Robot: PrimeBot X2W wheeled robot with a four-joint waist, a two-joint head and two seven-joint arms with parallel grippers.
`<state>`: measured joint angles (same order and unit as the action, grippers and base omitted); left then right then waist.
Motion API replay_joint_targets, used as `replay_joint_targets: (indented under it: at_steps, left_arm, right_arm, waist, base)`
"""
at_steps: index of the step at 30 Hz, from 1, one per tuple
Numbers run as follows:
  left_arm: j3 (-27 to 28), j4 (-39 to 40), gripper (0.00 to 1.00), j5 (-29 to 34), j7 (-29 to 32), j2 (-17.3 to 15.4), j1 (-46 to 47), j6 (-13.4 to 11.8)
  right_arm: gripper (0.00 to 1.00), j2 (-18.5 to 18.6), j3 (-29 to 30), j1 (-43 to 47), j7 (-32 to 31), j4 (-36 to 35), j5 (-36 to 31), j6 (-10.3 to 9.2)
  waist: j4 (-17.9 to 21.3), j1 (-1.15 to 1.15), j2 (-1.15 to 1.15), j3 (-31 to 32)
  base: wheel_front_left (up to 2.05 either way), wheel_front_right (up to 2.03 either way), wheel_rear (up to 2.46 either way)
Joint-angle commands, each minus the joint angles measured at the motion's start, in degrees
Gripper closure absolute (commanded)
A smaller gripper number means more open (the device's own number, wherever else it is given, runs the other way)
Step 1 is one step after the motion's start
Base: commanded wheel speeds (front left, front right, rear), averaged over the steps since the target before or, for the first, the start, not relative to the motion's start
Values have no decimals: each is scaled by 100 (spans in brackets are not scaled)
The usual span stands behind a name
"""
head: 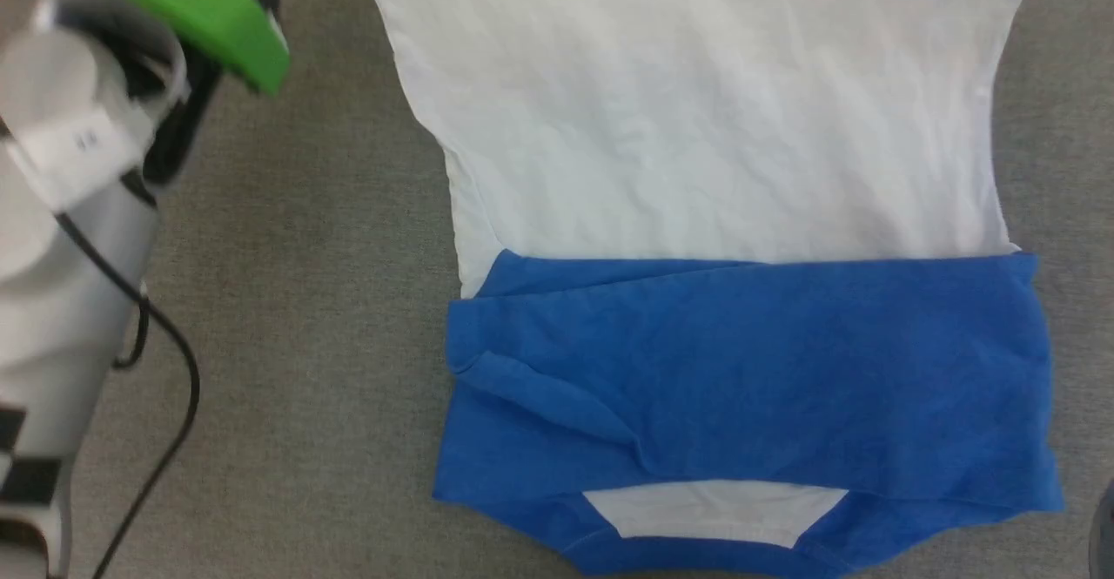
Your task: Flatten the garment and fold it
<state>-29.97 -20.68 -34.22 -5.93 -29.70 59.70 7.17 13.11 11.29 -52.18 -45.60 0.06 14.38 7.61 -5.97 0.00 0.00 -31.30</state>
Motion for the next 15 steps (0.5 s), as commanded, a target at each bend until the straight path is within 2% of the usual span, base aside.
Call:
replay_joint_targets:
  at_steps: [1, 6, 12, 15]
  left_arm:
    - [-13, 163, 100, -23, -55, -132, -328, -30]
    - [-136, 1058, 100, -89, -58, -400, -1437, -233]
    - [-259, 2352, 100, -78, -83, -741, -2926, -790]
    - [-347, 2833, 100, -120, -117, -788, -3582, -1048]
  right_arm:
    - [100, 80, 39, 342, -91, -211, 120, -12]
    - [100, 32, 179, 1545, -450, -1055, 506, -12]
    - [100, -262, 443, 3113, -650, -1993, 775, -12]
    - [100, -462, 517, 3833, -646, -2343, 873, -12]
  waist:
    - [107, 0, 0, 534]
    - [133, 0, 0, 1040]
    - [167, 0, 0, 1522]
    - [173, 0, 0, 1681]
  base:
    - [0, 0, 0]
    - [0, 0, 0]
    - [0, 0, 0]
    - [0, 0, 0]
